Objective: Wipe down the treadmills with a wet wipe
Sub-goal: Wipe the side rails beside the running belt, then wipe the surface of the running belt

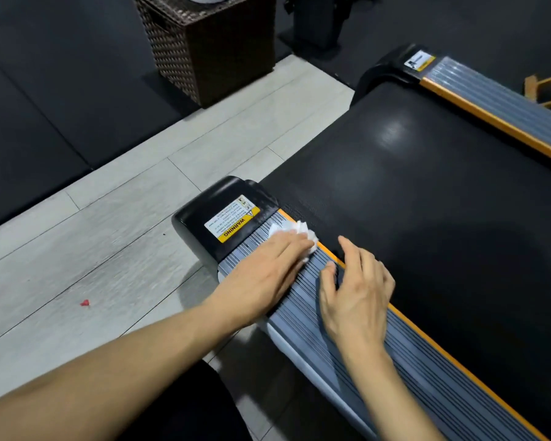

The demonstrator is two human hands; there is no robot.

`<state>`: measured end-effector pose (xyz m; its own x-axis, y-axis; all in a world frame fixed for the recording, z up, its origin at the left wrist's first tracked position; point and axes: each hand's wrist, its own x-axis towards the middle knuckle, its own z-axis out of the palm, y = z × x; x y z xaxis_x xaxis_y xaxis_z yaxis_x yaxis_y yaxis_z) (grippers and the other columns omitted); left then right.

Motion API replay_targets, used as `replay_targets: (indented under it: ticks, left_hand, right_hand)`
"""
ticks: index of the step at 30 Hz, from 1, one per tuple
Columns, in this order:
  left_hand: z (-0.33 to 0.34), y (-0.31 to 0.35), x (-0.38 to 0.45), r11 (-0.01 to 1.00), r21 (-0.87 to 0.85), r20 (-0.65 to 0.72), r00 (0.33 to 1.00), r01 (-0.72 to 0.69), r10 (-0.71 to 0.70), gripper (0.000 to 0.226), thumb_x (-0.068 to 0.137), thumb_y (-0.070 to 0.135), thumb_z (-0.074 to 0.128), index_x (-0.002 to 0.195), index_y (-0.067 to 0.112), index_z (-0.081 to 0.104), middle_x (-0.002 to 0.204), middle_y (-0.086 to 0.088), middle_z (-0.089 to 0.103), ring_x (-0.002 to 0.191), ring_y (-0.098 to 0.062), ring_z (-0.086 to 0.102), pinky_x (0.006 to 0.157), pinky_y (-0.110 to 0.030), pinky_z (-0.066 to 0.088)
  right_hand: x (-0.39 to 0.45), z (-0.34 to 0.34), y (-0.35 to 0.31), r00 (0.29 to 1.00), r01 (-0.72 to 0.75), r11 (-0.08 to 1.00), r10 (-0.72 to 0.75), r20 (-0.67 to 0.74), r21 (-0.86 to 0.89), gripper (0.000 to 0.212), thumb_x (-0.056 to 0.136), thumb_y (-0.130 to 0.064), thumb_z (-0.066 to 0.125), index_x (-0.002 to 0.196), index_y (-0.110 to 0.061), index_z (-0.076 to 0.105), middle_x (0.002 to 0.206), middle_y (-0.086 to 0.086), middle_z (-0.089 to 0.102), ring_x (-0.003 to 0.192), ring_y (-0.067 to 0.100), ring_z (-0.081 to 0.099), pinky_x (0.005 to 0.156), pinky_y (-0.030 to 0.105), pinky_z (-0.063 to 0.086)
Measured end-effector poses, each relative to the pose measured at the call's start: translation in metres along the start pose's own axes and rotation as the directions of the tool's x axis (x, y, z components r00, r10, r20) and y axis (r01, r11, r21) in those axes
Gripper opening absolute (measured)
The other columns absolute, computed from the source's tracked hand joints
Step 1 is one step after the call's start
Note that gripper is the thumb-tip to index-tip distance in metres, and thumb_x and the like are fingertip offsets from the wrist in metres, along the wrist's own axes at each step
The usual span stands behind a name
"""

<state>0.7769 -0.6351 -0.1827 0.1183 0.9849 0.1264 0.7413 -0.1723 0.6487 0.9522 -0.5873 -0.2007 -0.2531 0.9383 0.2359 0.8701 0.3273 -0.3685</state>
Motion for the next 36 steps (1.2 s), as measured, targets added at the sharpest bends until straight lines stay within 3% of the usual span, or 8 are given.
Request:
replay_targets:
  ticks: [3, 6, 10, 14, 17, 22, 29, 36]
  left_hand:
    - [-0.005, 0.017, 0.003, 0.970, -0.163, 0.105, 0.981, 0.181, -0.166, 0.054, 0.101, 0.039, 0.038, 0.151, 0.021, 0.028, 0.160, 0.006, 0.031, 0.140, -0.012, 0.042, 0.115, -0.036, 0.037]
    - [-0.017, 0.019, 0.009, 0.911, -0.316, 0.042, 0.963, 0.265, -0.266, 0.059, 0.088, 0.027, 0.032, 0.146, 0.018, 0.037, 0.159, 0.008, 0.029, 0.143, 0.001, 0.034, 0.120, -0.028, 0.030]
    - [-0.031, 0.008, 0.015, 0.958, -0.163, -0.019, 0.970, 0.235, -0.241, 0.057, 0.089, 0.002, 0.038, 0.142, 0.020, 0.046, 0.156, 0.003, 0.037, 0.143, -0.003, 0.034, 0.118, -0.019, 0.026]
    - [-0.039, -0.001, 0.024, 0.984, 0.041, 0.144, 0.974, 0.171, -0.175, 0.043, 0.089, 0.019, 0.041, 0.129, 0.020, 0.055, 0.122, 0.004, 0.058, 0.115, -0.020, 0.055, 0.097, -0.037, 0.046]
    - [-0.039, -0.005, 0.022, 0.982, 0.162, 0.198, 0.971, 0.100, -0.132, 0.042, 0.089, 0.029, 0.039, 0.126, 0.021, 0.055, 0.119, 0.003, 0.061, 0.108, -0.023, 0.056, 0.089, -0.042, 0.048]
    - [-0.029, -0.007, 0.029, 0.883, 0.420, 0.249, 0.962, -0.210, 0.110, 0.037, 0.089, 0.032, 0.040, 0.112, 0.014, 0.062, 0.121, -0.007, 0.062, 0.098, -0.030, 0.060, 0.086, -0.044, 0.051]
    - [0.006, 0.021, 0.054, 0.796, 0.375, 0.412, 0.855, -0.475, 0.316, 0.049, 0.089, 0.037, 0.044, 0.130, 0.014, 0.057, 0.135, -0.009, 0.056, 0.120, -0.033, 0.055, 0.102, -0.046, 0.045]
    - [0.077, 0.092, 0.049, 0.721, 0.174, 0.484, 0.696, -0.670, 0.530, 0.046, 0.096, 0.042, 0.044, 0.136, 0.020, 0.054, 0.141, -0.007, 0.053, 0.129, -0.031, 0.049, 0.114, -0.048, 0.034]
  right_hand:
    - [0.002, -0.001, 0.000, 0.999, 0.022, 0.998, -0.020, -0.040, 0.062, 0.043, 0.098, -0.032, 0.045, 0.140, -0.022, 0.051, 0.123, -0.004, 0.060, 0.115, 0.018, 0.054, 0.108, 0.046, 0.037]
    - [0.003, -0.004, -0.002, 0.986, 0.151, 0.978, -0.139, -0.089, 0.146, 0.043, 0.098, -0.029, 0.049, 0.140, -0.021, 0.055, 0.130, -0.004, 0.060, 0.120, 0.018, 0.055, 0.111, 0.047, 0.035]
    - [0.001, -0.006, -0.007, 0.869, 0.492, 0.850, -0.494, -0.042, 0.190, 0.052, 0.097, -0.041, 0.058, 0.143, -0.017, 0.055, 0.148, 0.002, 0.052, 0.137, 0.018, 0.047, 0.119, 0.044, 0.030]
    - [0.002, 0.000, -0.004, 0.838, 0.531, 0.810, -0.546, -0.012, 0.246, 0.036, 0.098, -0.034, 0.063, 0.129, -0.015, 0.066, 0.129, -0.003, 0.064, 0.122, 0.018, 0.058, 0.114, 0.041, 0.037]
    - [-0.001, 0.001, -0.003, 0.868, 0.492, 0.842, -0.495, -0.043, 0.222, 0.026, 0.095, -0.022, 0.063, 0.119, -0.017, 0.070, 0.118, -0.005, 0.068, 0.106, 0.021, 0.061, 0.099, 0.035, 0.044]
    - [-0.004, 0.003, -0.001, 0.941, 0.337, 0.925, -0.326, -0.088, 0.175, 0.025, 0.092, -0.020, 0.060, 0.113, -0.014, 0.071, 0.111, -0.003, 0.069, 0.095, 0.023, 0.058, 0.086, 0.037, 0.047]
    - [-0.040, -0.038, 0.043, 0.994, 0.052, 0.998, -0.049, -0.094, 0.026, 0.024, 0.093, -0.023, 0.056, 0.113, -0.018, 0.069, 0.108, -0.003, 0.067, 0.094, 0.023, 0.057, 0.082, 0.040, 0.049]
    - [-0.134, -0.110, 0.120, 0.954, -0.286, 0.956, 0.279, -0.106, -0.064, 0.028, 0.088, -0.020, 0.070, 0.115, -0.018, 0.072, 0.115, -0.005, 0.070, 0.104, 0.022, 0.061, 0.090, 0.036, 0.048]
